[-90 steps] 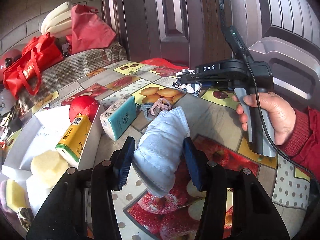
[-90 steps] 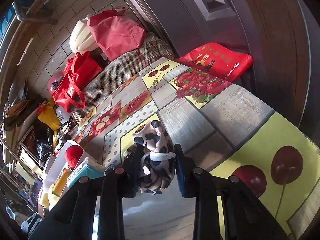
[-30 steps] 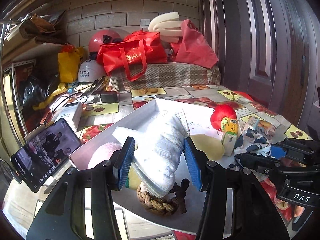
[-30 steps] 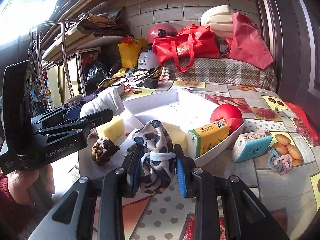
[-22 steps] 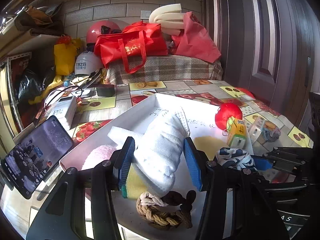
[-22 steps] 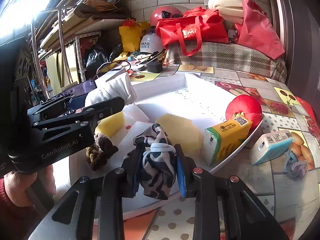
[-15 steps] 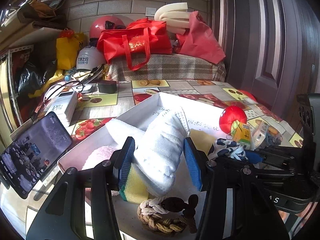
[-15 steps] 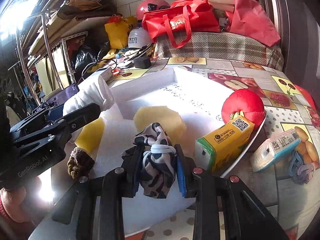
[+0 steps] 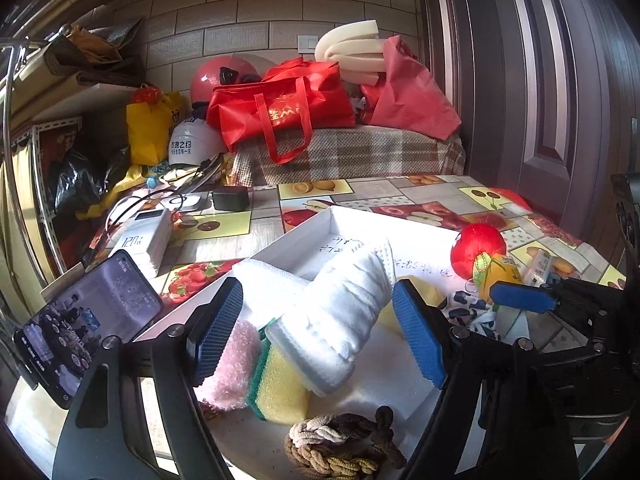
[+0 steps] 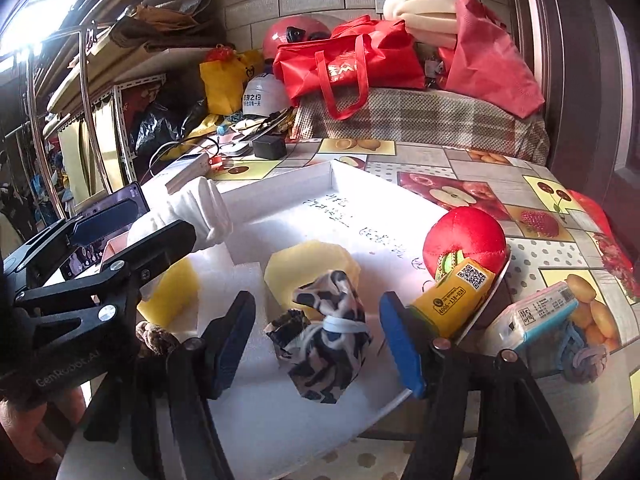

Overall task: Organize soft objects
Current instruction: 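Open both tools to drop the white cloth and patterned cloth into the tray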

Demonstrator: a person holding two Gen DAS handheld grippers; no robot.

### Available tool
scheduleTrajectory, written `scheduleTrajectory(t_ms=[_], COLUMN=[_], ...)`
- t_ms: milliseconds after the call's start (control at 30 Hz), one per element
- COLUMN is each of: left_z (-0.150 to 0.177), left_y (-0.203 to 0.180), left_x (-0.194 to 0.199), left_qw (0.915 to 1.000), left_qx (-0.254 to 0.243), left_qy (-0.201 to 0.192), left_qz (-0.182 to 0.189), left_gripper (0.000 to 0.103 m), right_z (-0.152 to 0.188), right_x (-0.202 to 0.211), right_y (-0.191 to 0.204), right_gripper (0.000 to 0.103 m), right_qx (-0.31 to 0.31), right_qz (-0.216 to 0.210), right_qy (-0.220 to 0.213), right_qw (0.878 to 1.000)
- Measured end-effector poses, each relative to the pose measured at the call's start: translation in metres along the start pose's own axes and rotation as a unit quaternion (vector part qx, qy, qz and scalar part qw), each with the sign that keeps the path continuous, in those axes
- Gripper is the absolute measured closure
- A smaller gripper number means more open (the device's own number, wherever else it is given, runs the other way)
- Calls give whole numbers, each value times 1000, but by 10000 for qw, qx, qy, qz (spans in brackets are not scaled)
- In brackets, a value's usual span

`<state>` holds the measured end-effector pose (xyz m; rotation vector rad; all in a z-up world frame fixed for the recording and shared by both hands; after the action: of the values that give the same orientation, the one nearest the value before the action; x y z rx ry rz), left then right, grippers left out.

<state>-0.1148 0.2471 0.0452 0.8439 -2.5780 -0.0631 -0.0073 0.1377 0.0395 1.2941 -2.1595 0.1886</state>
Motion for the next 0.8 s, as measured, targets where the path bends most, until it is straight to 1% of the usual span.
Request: scheduleTrajectory(t_ms=[33, 67, 100, 267, 500, 600, 733, 800], left_z=[0, 1, 0, 0, 0, 1, 1, 1], left_y=[2, 2, 2, 2, 4, 6, 9, 9], left_x=[2, 4, 5, 8, 12, 15, 20, 21], left_qw=[10000, 9999, 9999, 9997, 9995, 9991, 9983, 9981], left_qx=[34, 46, 40, 46, 92, 138, 214, 225], left_qy=[-52, -110, -136, -215, -283, -348, -439, -452], left_qz=[-8, -36, -50, -86, -130, -183, -308, -367], left_gripper=[1, 0, 0, 0, 0, 0, 0, 0], right_z=[0, 1, 2, 2, 0, 0, 2, 3], right_x=[1, 2, 4, 10, 13, 18, 26, 28], right_y=[3, 6, 10, 18, 8, 9, 8, 8], right_gripper=[12, 7, 0, 0, 0, 0, 0, 0], right_qx=[81, 165, 257, 520, 274, 243, 182, 173], right_qz=[8, 42, 87, 188, 137, 147, 390, 489], right_qy=[-32, -85, -150, -401, -479, -585, -835, -873], right_qw=[10000, 9998, 9995, 9977, 9984, 9979, 9956, 9948])
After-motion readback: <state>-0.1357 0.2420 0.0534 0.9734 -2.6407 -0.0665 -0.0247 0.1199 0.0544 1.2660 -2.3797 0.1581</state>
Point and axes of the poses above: each gripper's, at about its wrist camera, not at the fingertips, and x roughly against the way its jaws point, y to its left, z to its underside, the point moved 1 cm from there along -x, roughly the way its jaws point, and after that the axes turned 12 degrees about -x, right-handed, at the moved point
